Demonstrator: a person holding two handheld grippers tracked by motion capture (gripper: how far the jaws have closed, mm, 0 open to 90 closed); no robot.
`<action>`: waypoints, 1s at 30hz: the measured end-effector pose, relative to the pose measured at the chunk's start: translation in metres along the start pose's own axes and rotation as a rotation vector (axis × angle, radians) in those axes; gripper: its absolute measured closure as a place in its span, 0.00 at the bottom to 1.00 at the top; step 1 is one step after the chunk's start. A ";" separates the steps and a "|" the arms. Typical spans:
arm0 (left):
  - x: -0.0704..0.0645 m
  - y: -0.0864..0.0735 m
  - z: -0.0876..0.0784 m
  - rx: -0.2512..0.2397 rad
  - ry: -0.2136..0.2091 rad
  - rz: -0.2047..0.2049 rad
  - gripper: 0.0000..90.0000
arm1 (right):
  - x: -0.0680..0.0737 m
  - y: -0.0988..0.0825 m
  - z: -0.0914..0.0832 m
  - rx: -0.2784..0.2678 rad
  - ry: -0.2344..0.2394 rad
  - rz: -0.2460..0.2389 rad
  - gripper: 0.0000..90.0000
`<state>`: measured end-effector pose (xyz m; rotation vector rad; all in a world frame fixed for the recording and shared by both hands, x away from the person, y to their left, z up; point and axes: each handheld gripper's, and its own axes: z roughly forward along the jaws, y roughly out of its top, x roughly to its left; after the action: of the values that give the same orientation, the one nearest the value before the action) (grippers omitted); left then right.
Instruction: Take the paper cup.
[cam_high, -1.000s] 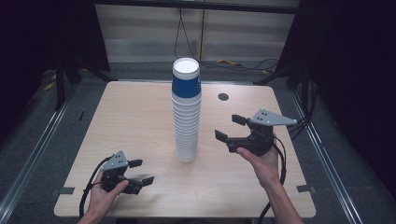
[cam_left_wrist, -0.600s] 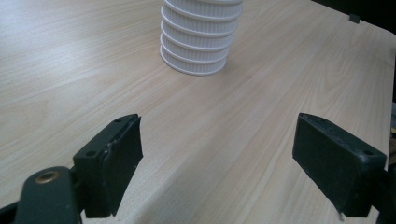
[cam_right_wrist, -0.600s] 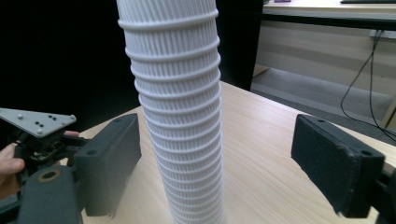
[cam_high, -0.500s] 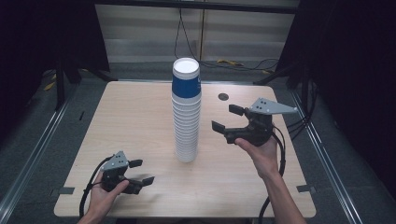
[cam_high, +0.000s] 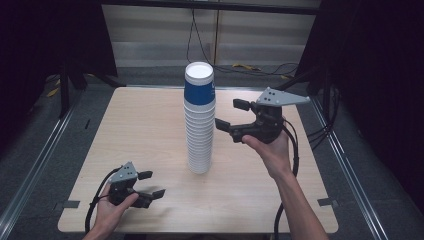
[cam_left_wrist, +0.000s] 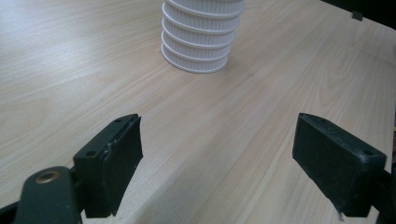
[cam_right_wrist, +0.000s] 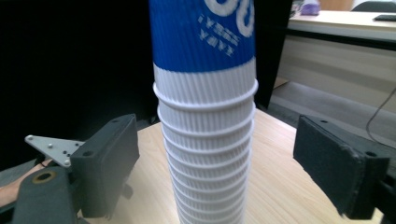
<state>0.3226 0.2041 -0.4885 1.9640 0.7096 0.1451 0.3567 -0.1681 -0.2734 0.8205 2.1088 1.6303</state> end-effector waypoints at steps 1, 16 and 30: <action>0.000 0.000 0.000 -0.001 0.001 0.003 0.18 | -0.001 0.006 0.004 0.014 0.017 -0.002 0.17; 0.000 0.000 0.000 0.003 0.010 0.007 0.18 | -0.005 0.043 0.027 0.030 0.065 -0.022 0.15; 0.000 0.000 0.000 -0.003 0.011 0.010 0.18 | -0.008 0.060 0.045 0.051 0.086 -0.036 0.15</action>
<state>0.3225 0.2039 -0.4887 1.9654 0.7059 0.1635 0.4040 -0.1289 -0.2286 0.7349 2.2192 1.6272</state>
